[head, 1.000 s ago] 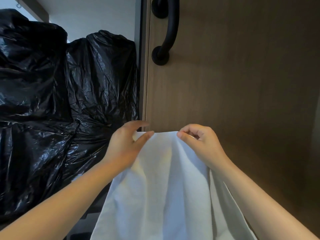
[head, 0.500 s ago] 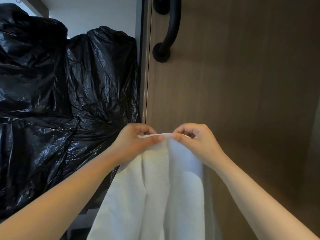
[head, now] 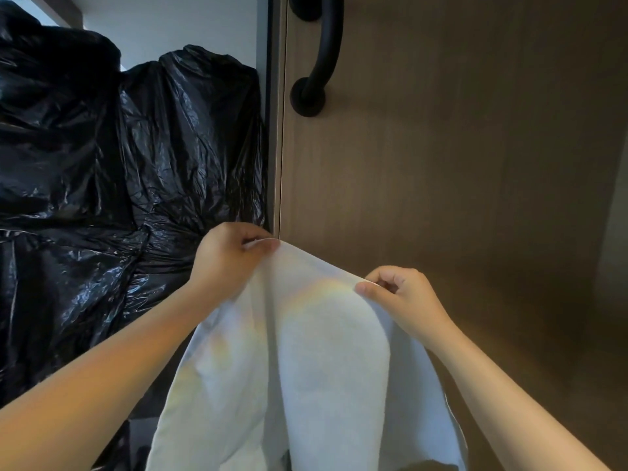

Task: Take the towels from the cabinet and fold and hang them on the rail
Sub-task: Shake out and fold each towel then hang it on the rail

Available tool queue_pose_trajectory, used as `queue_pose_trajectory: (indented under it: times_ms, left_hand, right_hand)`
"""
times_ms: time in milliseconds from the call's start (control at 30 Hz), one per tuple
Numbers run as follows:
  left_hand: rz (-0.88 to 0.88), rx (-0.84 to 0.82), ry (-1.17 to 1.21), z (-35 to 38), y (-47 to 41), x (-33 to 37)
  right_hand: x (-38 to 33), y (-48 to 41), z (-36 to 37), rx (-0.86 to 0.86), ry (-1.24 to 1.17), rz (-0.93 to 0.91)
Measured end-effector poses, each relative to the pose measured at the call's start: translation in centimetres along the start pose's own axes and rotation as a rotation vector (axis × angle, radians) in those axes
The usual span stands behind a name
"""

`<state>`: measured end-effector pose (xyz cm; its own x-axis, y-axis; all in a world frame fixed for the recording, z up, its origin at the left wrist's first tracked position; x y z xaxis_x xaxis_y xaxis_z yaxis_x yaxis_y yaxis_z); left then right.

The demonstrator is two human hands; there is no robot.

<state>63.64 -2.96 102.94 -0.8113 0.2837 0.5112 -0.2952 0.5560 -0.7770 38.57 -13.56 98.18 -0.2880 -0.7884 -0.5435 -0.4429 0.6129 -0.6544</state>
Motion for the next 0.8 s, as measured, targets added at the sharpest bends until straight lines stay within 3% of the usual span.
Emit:
queue_pose_trajectory:
  times_ms: [167,333,600,667,800]
  left_hand:
    - [0.064,0.1,-0.043,-0.7,-0.1,-0.2]
    - [0.026,0.131,-0.088,-0.8,0.2,-1.6]
    - [-0.158,0.056,-0.309,-0.3,0.8,-3.6]
    - [-0.209,0.042,-0.257,-0.3,1.3,-3.3]
    - [0.001,0.0,-0.11,0.7,2.6,1.1]
  right_hand:
    - [1.5,0.6,-0.2,0.004,0.201,0.012]
    - [2.6,1.2,-1.1,0.115,0.283,0.027]
    - [1.2,0.0,-1.2,0.177,0.009,0.06]
    - [0.1,-0.3,-0.9,0.159,-0.022,0.028]
    - [-2.2,-0.9,0.0,0.108,0.012,-0.07]
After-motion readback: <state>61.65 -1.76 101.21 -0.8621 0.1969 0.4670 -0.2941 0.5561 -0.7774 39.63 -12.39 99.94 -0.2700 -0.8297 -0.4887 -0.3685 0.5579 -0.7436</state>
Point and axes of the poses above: each hand's wrist, its own y-axis away from the middle knuckle, its own z-axis out of the palm, x = y × z, the point moved 5 cm from there along -y, towards the middle knuckle, and after that the axes turned 4 degrees about y, right-handed, at the moved point
